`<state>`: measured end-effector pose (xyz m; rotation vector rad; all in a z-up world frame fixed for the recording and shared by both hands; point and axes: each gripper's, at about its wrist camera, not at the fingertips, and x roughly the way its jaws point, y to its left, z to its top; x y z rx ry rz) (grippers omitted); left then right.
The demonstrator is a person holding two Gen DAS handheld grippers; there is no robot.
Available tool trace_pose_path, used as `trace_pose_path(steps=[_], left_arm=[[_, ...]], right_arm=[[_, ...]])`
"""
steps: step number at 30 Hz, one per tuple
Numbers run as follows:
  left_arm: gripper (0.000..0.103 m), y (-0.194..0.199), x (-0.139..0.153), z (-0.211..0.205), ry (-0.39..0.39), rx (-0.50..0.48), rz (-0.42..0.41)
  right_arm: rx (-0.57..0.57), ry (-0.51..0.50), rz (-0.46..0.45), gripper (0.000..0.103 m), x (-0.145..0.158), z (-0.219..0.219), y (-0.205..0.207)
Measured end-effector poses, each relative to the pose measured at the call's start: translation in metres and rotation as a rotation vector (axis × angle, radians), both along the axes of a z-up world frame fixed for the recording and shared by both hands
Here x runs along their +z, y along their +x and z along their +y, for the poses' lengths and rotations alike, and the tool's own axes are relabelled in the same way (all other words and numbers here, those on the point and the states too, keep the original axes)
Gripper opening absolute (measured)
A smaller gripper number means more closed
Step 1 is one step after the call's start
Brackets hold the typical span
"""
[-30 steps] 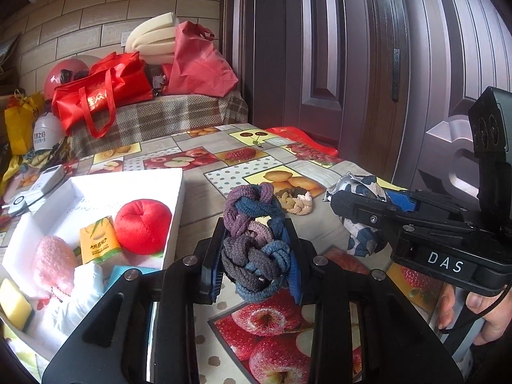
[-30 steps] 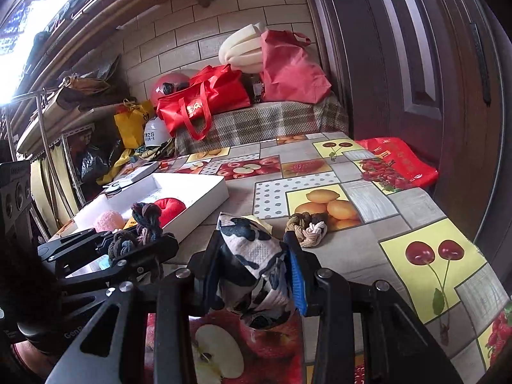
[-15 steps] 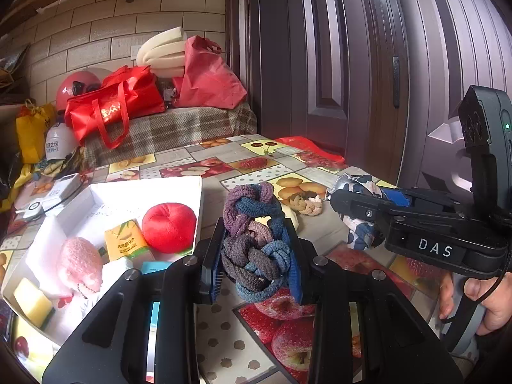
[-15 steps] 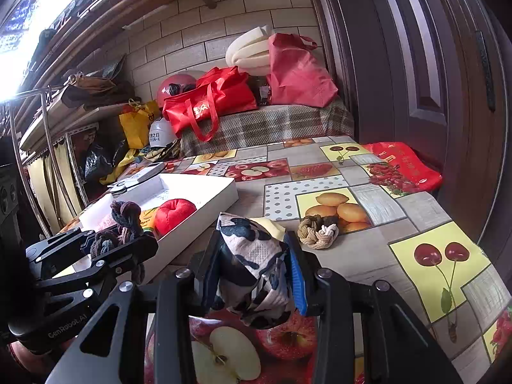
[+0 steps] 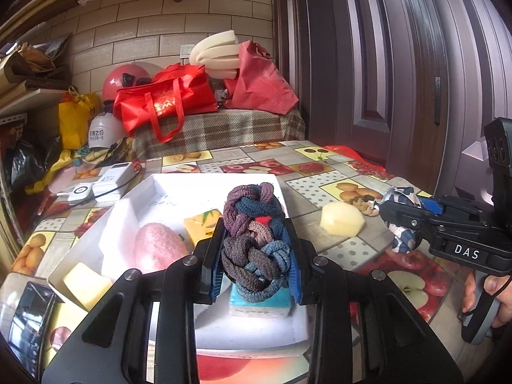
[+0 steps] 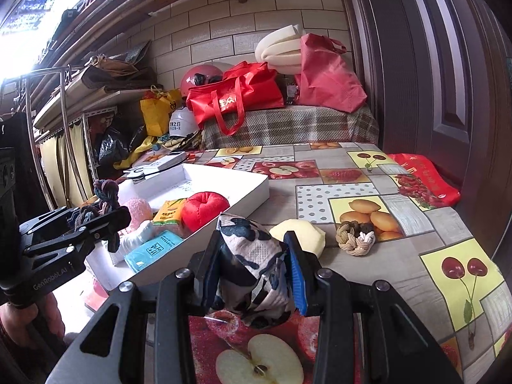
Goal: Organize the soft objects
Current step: 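Carry the cow-print cloth and braided rope knot toward the white tray, then lower cow-print cloth and braided knot into the tray and open both grippers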
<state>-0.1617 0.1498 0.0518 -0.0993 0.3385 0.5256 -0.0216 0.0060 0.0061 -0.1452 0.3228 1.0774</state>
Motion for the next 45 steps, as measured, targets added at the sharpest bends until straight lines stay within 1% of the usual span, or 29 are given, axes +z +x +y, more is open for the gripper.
trace_pose_path(steps=[5, 10, 13, 15, 16, 18, 20, 22, 25, 29, 31, 33, 34, 36, 37, 39, 41, 45], left_arm=[[0.032, -0.024, -0.003, 0.042, -0.027, 0.115, -0.004], [0.032, -0.048, -0.008, 0.075, -0.1, 0.196, -0.029], [0.032, -0.056, -0.011, 0.087, -0.163, 0.206, -0.046], [0.032, -0.055, -0.012, 0.089, -0.177, 0.208, -0.039], [0.032, -0.054, -0.013, 0.088, -0.175, 0.207, -0.033], [0.032, -0.051, -0.012, 0.087, -0.167, 0.202, -0.019], [0.032, -0.047, -0.013, 0.088, -0.166, 0.196, 0.0], [0.032, -0.04, -0.013, 0.09, -0.163, 0.186, 0.012], [0.032, -0.03, -0.013, 0.092, -0.15, 0.168, 0.031], [0.032, -0.028, -0.013, 0.092, -0.146, 0.155, 0.034], [0.032, -0.03, -0.013, 0.094, -0.154, 0.157, 0.029], [0.032, -0.032, -0.012, 0.095, -0.158, 0.159, 0.022], [0.032, -0.032, -0.012, 0.095, -0.158, 0.161, 0.021], [0.032, -0.031, -0.012, 0.094, -0.153, 0.169, 0.028], [0.032, -0.03, -0.012, 0.094, -0.148, 0.17, 0.029], [0.032, -0.025, -0.01, 0.093, -0.138, 0.17, 0.022], [0.032, -0.015, -0.008, 0.095, -0.126, 0.17, 0.016], [0.032, 0.004, -0.006, 0.101, -0.109, 0.183, 0.012]], right_arm=[[0.036, -0.017, -0.006, 0.038, -0.001, 0.017, -0.008], [0.081, -0.022, -0.005, 0.038, -0.002, 0.034, -0.017], [0.125, -0.004, 0.058, 0.038, -0.003, 0.047, -0.014], [0.151, 0.012, 0.11, 0.038, -0.004, 0.058, -0.012], [0.167, 0.018, 0.122, 0.038, -0.004, 0.063, -0.013], [0.213, 0.014, 0.113, 0.038, -0.004, 0.073, -0.024], [0.27, -0.008, 0.076, 0.038, -0.004, 0.085, -0.039], [0.319, -0.041, 0.044, 0.038, -0.004, 0.098, -0.053], [0.353, -0.105, 0.01, 0.037, -0.008, 0.121, -0.065], [0.348, -0.176, 0.019, 0.038, -0.012, 0.143, -0.058], [0.318, -0.191, -0.013, 0.038, -0.011, 0.152, -0.051], [0.262, -0.195, -0.043, 0.038, -0.009, 0.159, -0.041], [0.232, -0.187, -0.037, 0.038, -0.007, 0.16, -0.033], [0.184, -0.162, 0.019, 0.038, -0.006, 0.16, -0.016], [0.173, -0.154, 0.047, 0.038, -0.006, 0.158, -0.01], [0.172, -0.125, 0.058, 0.038, -0.004, 0.152, -0.007], [0.178, -0.116, 0.031, 0.038, -0.002, 0.15, -0.013], [0.199, -0.112, -0.057, 0.038, 0.0, 0.149, -0.03]])
